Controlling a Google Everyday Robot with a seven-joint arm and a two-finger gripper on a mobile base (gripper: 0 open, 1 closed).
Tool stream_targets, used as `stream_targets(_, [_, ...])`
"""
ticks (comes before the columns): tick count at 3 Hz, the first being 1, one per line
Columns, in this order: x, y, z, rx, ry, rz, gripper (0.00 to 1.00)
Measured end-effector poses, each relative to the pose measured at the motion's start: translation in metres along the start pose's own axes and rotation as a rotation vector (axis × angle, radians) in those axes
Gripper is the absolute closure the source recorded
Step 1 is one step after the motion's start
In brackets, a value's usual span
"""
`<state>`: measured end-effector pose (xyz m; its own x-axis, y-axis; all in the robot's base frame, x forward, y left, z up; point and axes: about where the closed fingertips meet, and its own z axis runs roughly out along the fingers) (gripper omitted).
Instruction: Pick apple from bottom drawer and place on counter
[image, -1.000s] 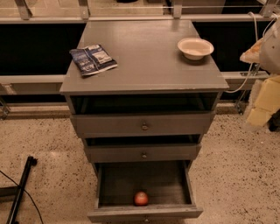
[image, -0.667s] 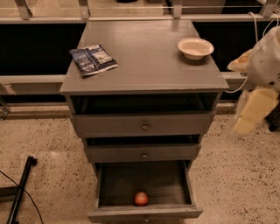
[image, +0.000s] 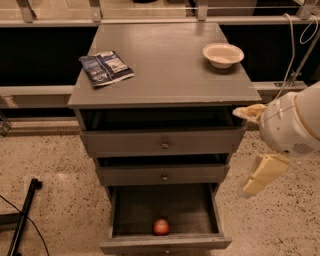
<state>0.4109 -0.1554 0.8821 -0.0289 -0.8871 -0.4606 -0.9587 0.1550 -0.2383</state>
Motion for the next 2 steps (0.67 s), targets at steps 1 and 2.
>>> stream_targets(1, [0.006, -0.006, 0.008, 0.000, 0.037, 0.010, 0.00])
stream_targets(2, [0.029, -0.018, 0.057, 0.033, -0.092, 0.045, 0.00])
